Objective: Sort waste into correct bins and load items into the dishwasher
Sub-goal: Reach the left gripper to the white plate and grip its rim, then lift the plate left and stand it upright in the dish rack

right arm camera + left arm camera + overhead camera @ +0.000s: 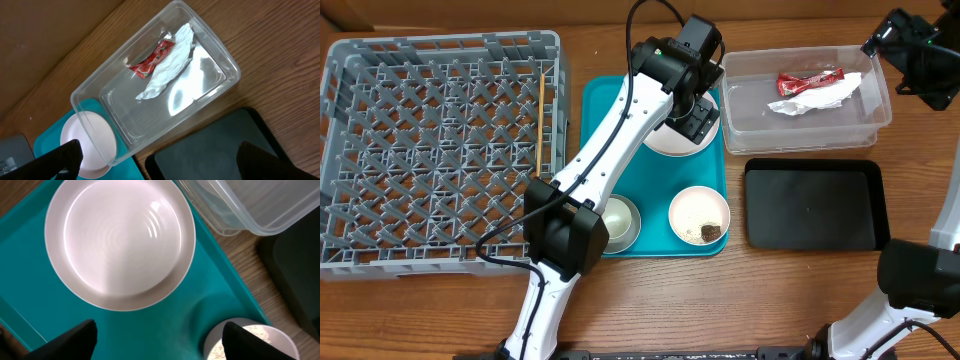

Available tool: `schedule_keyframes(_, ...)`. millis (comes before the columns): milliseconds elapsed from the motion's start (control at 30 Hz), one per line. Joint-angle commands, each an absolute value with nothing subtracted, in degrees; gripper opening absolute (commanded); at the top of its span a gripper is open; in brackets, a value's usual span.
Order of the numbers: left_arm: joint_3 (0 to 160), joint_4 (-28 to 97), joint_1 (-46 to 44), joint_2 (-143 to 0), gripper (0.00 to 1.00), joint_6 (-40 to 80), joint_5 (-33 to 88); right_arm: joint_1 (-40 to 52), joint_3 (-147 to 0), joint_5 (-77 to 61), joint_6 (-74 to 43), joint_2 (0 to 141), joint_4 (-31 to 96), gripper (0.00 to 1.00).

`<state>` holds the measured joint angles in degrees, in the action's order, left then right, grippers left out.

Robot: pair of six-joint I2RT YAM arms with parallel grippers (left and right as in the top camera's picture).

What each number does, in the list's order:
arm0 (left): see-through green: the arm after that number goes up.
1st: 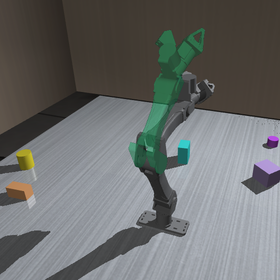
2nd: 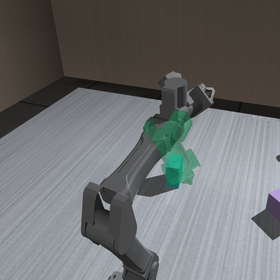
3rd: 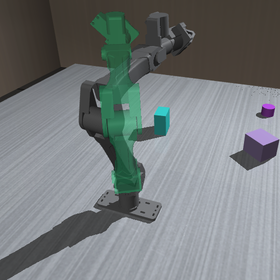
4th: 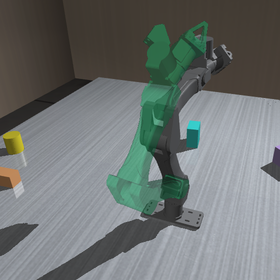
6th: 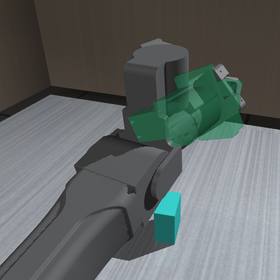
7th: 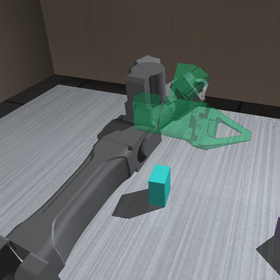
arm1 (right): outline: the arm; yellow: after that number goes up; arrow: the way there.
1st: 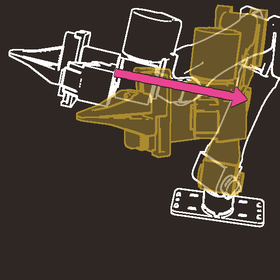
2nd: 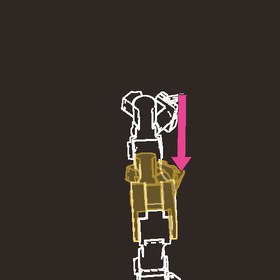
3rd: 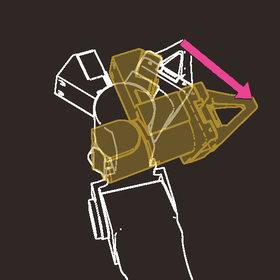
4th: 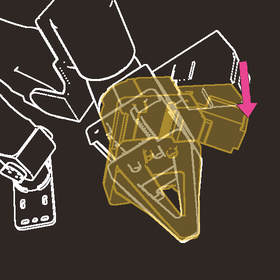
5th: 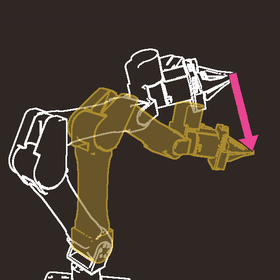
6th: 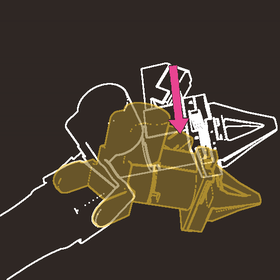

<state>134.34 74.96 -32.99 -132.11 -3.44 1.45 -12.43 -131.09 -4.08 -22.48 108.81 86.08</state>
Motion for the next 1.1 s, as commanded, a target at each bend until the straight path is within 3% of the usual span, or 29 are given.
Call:
schedule_keyframes(0,134.34,75.77,-33.56,-135.96,0.75,-9.82,2.13,-12.51,-131.96,-4.14,-22.74,108.51,85.82,1.0)
schedule_keyframes(67,134.34,77.41,-33.89,-138.5,0.7,-12.03,2.74,-12.51,-131.96,-4.14,-22.74,108.51,85.82,1.0)
schedule_keyframes(300,134.34,76.01,-33.91,-146.8,0.71,-14.39,2.59,-12.51,-131.96,-4.14,-22.74,108.51,85.82,1.0)
schedule_keyframes(433,134.34,74.24,-33.91,-148.83,0.66,-14.52,2.57,-12.51,-131.96,-4.14,-22.74,108.51,85.82,1.0)
schedule_keyframes(567,134.32,73.87,-33.91,-150.04,0.42,-15.94,2.59,-12.51,-131.96,-4.14,-22.74,108.51,85.82,1.0)
schedule_keyframes(667,134.34,74.3,-33.91,-150.04,0.07,-15.88,2.59,-12.51,-131.96,-4.14,-22.74,108.51,85.82,1.0)
schedule_keyframes(700,134.41,74.98,-33.91,-150.04,0.04,-15.88,2.63,-12.51,-131.96,-4.14,-22.74,108.51,85.82,1.0)
schedule_keyframes(1067,143.26,76.69,-32.95,-146.76,0.04,-5.82,9.72,-12.51,-131.96,-4.14,-22.74,108.51,85.82,1.0)
